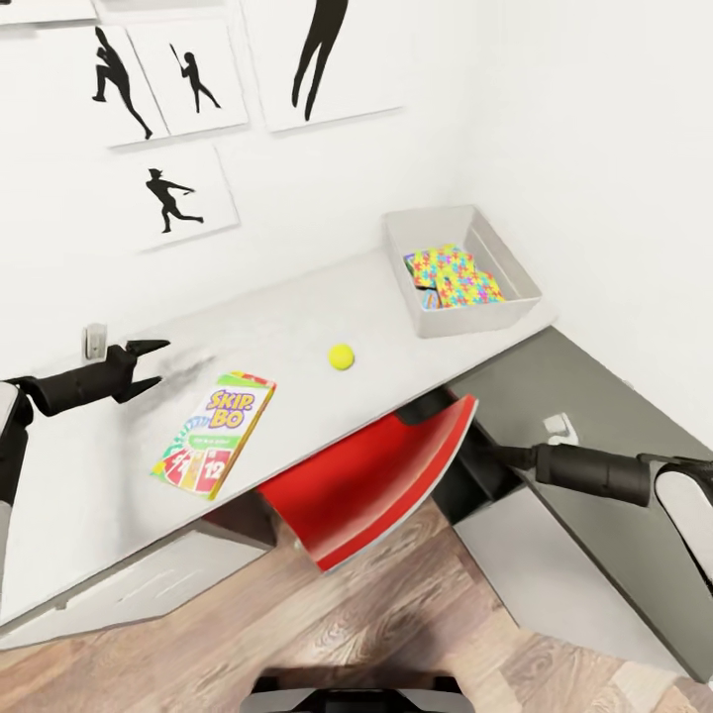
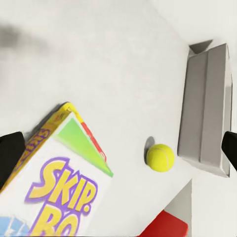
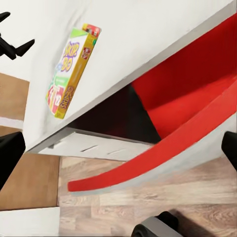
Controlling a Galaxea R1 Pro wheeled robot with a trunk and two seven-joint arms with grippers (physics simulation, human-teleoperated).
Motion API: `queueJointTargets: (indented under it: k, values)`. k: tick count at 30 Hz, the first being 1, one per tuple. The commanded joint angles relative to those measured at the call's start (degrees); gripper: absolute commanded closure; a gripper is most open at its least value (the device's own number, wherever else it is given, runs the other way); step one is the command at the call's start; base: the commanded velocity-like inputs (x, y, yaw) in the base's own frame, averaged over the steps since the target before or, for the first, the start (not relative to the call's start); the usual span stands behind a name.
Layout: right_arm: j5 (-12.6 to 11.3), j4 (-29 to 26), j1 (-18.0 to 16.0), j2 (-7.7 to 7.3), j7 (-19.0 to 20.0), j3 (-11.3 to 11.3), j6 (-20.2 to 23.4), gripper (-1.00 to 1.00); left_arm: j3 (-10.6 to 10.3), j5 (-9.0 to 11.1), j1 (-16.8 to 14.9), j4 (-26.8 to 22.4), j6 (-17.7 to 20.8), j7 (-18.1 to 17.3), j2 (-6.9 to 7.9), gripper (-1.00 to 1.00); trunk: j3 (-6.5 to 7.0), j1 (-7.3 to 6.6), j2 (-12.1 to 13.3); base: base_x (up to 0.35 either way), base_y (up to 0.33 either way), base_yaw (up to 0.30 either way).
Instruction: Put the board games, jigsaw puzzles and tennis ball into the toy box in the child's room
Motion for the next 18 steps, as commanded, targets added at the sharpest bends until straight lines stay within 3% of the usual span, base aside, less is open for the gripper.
queueJointTargets:
  k: [1,12,18]
  values:
    - [0.3,0.0,0.0,-0.01,0.4,-0.1,0.3,-1.00,0.1,-0.3,-0.1,0.0,0.3,-0.3,-0.03,-1.00,-0.08,0.03,-0.1,0.000,0.000,0.300]
    - [0.4,0.0,-0.2,0.17,-0.3,-0.2,0.3,-1.00,0.7,-0.2,0.9,-0.4,0.2,-0.3,0.18,-1.00,-0.11,0.03,-0.1,0.000,0.000,0.296]
    - [0.4,-0.1,-1.2,0.08,-0.4,-0.4,0.3,-1.00,0.6,-0.2,1.0,-0.5,0.2,-0.3,0.16,-1.00,-0.15,0.03,-0.1,0.000,0.000,0.181]
